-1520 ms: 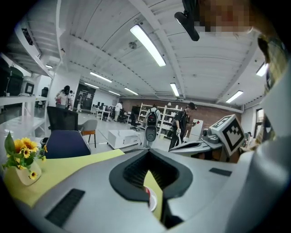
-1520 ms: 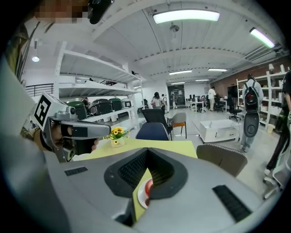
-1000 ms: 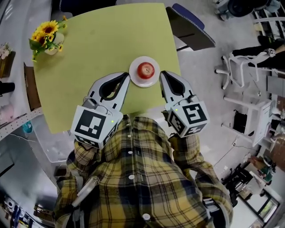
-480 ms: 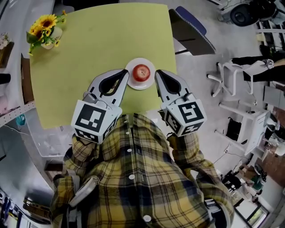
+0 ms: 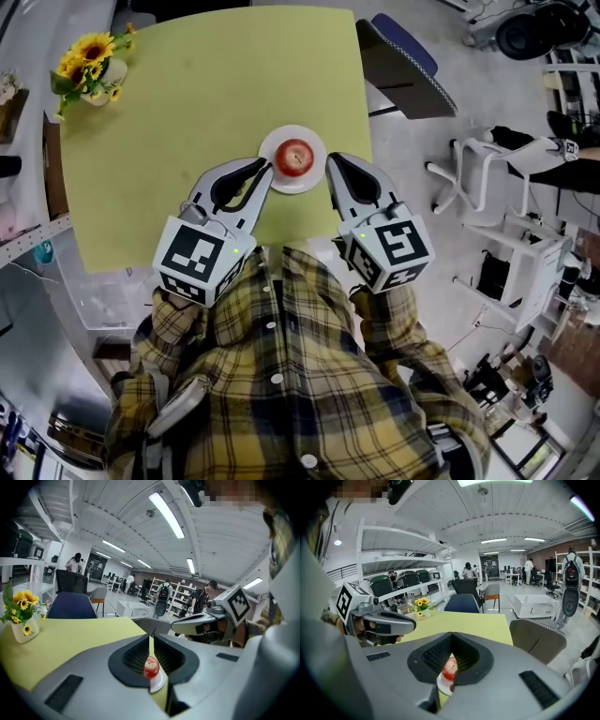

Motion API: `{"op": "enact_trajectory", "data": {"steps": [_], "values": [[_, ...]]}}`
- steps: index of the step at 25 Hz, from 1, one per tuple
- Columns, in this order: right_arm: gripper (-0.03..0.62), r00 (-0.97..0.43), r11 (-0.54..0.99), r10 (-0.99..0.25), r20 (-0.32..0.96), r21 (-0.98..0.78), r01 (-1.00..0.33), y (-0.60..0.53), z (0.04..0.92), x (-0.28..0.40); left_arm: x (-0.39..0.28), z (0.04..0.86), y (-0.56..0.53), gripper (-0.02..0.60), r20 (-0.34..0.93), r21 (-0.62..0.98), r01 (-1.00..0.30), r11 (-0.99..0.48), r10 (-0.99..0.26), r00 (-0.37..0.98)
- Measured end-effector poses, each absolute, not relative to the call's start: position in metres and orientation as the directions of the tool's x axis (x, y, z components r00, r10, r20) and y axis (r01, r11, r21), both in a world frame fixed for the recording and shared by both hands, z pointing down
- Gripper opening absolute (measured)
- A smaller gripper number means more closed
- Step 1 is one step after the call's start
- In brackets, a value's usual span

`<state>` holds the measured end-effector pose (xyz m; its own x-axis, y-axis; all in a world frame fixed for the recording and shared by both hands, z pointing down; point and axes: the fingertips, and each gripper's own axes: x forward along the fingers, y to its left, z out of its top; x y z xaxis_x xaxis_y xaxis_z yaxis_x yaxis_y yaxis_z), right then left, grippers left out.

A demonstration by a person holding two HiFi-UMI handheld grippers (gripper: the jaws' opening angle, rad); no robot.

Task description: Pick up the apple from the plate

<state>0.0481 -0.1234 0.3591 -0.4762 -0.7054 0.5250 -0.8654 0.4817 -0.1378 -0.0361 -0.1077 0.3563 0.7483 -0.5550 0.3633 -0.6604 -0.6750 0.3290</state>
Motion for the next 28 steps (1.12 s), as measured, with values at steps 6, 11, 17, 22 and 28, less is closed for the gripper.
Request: {"op": "enact_trajectory", "data": {"steps": [6, 11, 17, 22, 28], "values": [[-0.003, -0.474, 0.466, -0.705, 0.528, -0.159, -0.871, -0.120, 0.370, 0.049, -0.033, 0.375, -0.100, 0.115, 0.382, 0.360, -0.637, -0.682, -0.515, 0.767], [-0.003, -0.470, 0.458, -0.702, 0.535, -0.168, -0.873, -0.119, 0.380, 0.051, -0.027, 0.394, -0.100, 0.198, 0.400, 0.368, -0.624, -0.689, -0.489, 0.775], [-0.003, -0.458, 0.432, -0.710, 0.535, -0.183, -0.883, -0.122, 0.391, 0.061, -0.013, 0.421, -0.106, 0.269, 0.421, 0.348, -0.608, -0.713, -0.461, 0.781], [-0.003, -0.450, 0.413, -0.703, 0.550, -0.200, -0.889, -0.122, 0.405, 0.068, -0.003, 0.444, -0.107, 0.332, 0.441, 0.326, -0.602, -0.729, -0.446, 0.779], [-0.003, -0.444, 0.390, -0.705, 0.554, -0.220, -0.894, -0.125, 0.416, 0.078, 0.007, 0.468, -0.106, 0.376, 0.464, 0.311, -0.604, -0.734, -0.437, 0.771]]}}
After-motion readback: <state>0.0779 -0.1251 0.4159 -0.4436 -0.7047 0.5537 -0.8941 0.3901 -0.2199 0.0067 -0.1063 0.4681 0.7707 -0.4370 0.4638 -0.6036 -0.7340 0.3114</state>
